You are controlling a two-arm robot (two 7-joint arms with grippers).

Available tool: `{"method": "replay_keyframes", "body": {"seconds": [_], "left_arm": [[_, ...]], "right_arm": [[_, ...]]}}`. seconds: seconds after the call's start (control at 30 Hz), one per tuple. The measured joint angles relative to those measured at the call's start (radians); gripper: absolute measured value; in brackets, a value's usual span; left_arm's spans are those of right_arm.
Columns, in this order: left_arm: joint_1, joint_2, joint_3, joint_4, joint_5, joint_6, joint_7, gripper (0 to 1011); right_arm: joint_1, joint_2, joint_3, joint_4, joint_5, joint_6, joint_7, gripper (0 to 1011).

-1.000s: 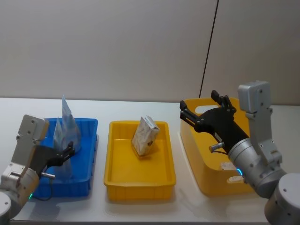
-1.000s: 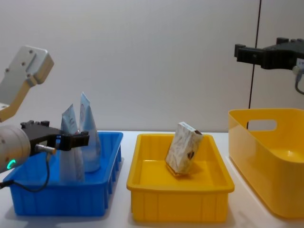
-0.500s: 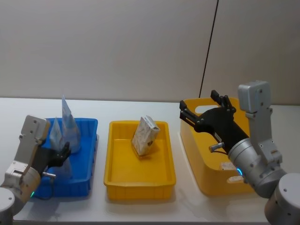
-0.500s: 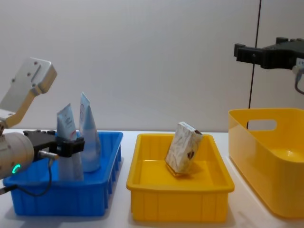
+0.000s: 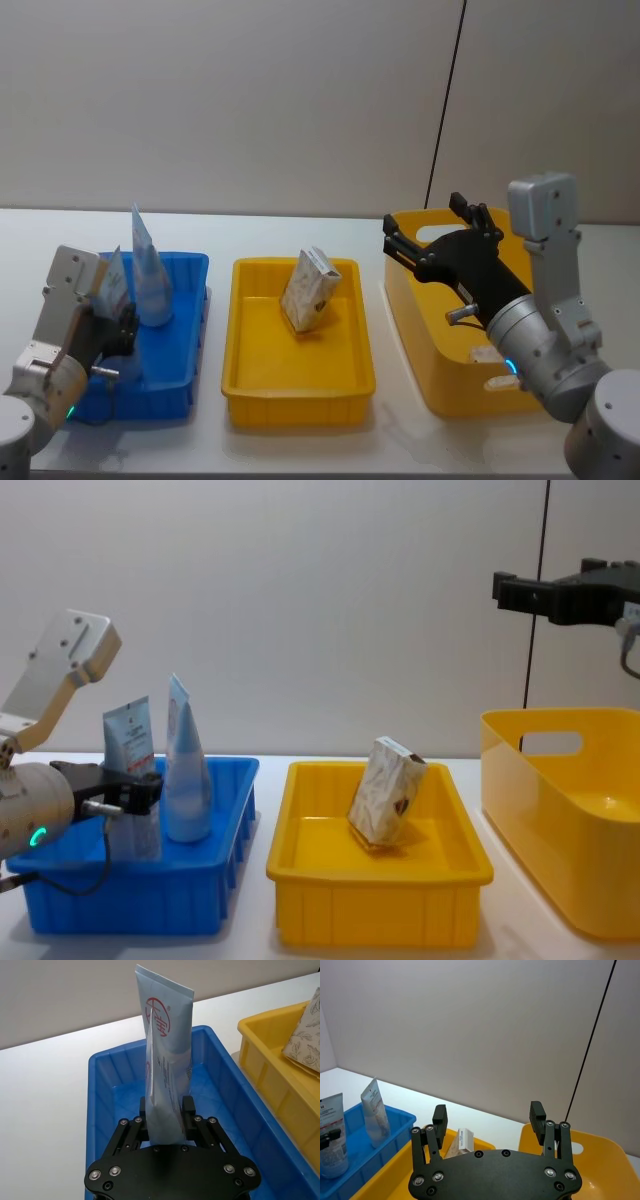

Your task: Bimanual collaborative sorting of washing and personal care products

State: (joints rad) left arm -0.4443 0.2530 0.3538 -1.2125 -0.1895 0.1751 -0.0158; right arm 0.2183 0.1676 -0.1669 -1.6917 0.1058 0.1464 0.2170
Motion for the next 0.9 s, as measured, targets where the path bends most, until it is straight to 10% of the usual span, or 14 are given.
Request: {"method": "replay_keyframes", "body": {"seconds": [0.9], "left_arm": [[0.057,0.016,-0.043,-0.198,0.001,-0.027,-0.020,253]], "right_arm": [[0.000,0.000,0.000,0.000,0.000,0.000,0.000,1004]]}}
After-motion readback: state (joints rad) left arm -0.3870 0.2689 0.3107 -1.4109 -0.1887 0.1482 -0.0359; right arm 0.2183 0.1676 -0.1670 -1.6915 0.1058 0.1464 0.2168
